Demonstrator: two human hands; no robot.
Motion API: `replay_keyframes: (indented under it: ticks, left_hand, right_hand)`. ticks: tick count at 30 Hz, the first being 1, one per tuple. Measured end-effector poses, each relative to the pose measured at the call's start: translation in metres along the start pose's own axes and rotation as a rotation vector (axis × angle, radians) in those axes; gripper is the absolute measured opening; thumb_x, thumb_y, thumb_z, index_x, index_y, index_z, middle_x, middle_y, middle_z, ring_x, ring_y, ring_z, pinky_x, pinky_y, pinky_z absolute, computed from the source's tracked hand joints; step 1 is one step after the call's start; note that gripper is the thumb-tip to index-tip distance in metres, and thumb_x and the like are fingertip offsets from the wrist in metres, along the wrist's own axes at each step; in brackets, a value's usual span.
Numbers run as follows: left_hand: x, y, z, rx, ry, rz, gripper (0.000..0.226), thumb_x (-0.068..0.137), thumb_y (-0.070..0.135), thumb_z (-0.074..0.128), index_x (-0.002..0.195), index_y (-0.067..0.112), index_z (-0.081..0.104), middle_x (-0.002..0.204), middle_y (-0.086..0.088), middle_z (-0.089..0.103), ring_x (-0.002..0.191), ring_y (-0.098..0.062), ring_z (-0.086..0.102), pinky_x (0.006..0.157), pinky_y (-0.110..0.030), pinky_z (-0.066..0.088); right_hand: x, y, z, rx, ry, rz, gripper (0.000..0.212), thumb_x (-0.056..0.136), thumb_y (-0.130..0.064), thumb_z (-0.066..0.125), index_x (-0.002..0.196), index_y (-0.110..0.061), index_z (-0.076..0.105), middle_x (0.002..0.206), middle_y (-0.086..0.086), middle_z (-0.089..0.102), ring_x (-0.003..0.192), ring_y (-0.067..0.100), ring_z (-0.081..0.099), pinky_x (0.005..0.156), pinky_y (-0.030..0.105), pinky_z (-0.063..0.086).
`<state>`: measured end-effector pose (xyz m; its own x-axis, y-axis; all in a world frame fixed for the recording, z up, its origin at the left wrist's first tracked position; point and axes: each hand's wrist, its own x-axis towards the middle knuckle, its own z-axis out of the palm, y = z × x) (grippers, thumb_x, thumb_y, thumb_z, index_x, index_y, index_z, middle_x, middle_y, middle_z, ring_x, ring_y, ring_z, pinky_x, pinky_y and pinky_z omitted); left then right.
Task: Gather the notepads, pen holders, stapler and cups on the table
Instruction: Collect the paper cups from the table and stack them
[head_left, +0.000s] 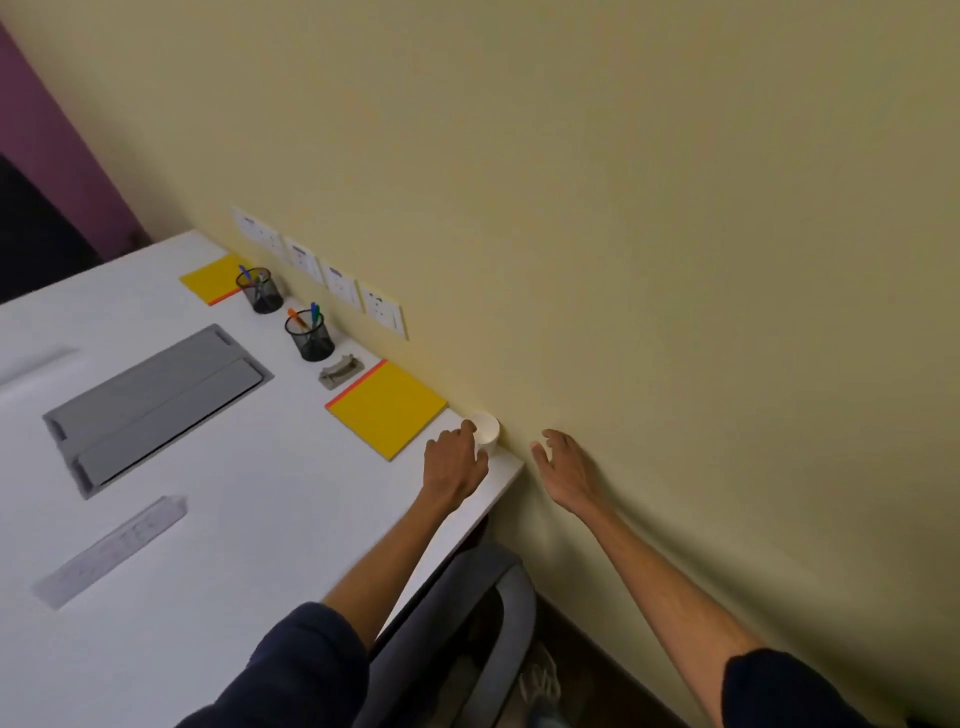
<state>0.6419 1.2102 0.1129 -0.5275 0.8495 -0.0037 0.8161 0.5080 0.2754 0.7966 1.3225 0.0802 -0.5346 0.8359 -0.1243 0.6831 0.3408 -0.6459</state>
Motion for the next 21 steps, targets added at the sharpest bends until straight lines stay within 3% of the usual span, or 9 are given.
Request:
replay_keyframes:
  ticks: [6, 15, 18, 21]
  left_hand:
    - [0.039, -0.017, 0.024, -0.080, -0.073, -0.180, 0.050, 0.094, 0.036, 0.053, 0.136, 0.013, 0.040, 0.131, -0.011, 0.057, 0.118, -0.028, 0.055, 0.095, -0.041, 0.044]
    - [0.064, -0.036, 0.059, -0.332, -0.257, -0.302, 0.101, 0.079, 0.031, 0.076, 0.155, 0.014, 0.012, 0.154, -0.011, 0.033, 0.136, -0.032, 0.040, 0.104, -0.048, 0.042]
    - [0.073, -0.040, 0.067, -0.439, -0.259, -0.337, 0.098, 0.077, 0.029, 0.076, 0.154, 0.014, 0.017, 0.154, -0.010, 0.035, 0.137, -0.030, 0.040, 0.106, -0.047, 0.041]
    - [0.075, -0.039, 0.071, -0.561, -0.167, -0.343, 0.074, 0.079, 0.026, 0.077, 0.140, 0.013, 0.038, 0.138, -0.010, 0.052, 0.124, -0.029, 0.053, 0.098, -0.042, 0.047]
  right_hand:
    - [0.047, -0.018, 0.034, -0.121, -0.093, -0.053, 0.049, 0.093, -0.036, 0.055, 0.135, -0.015, 0.044, 0.134, 0.007, 0.057, 0.121, 0.028, 0.055, 0.098, 0.039, 0.046]
    - [0.079, -0.012, 0.071, -0.176, -0.191, -0.215, 0.074, 0.083, -0.021, 0.069, 0.145, -0.007, 0.033, 0.149, 0.013, 0.042, 0.137, 0.029, 0.041, 0.110, 0.038, 0.038]
    - [0.086, -0.011, 0.076, -0.151, -0.195, -0.230, 0.078, 0.081, -0.022, 0.072, 0.147, -0.008, 0.032, 0.150, 0.013, 0.042, 0.138, 0.029, 0.040, 0.111, 0.040, 0.039]
    - [0.091, -0.011, 0.080, -0.121, -0.207, -0.247, 0.077, 0.082, -0.019, 0.072, 0.147, -0.008, 0.032, 0.147, 0.012, 0.045, 0.135, 0.029, 0.044, 0.109, 0.040, 0.042]
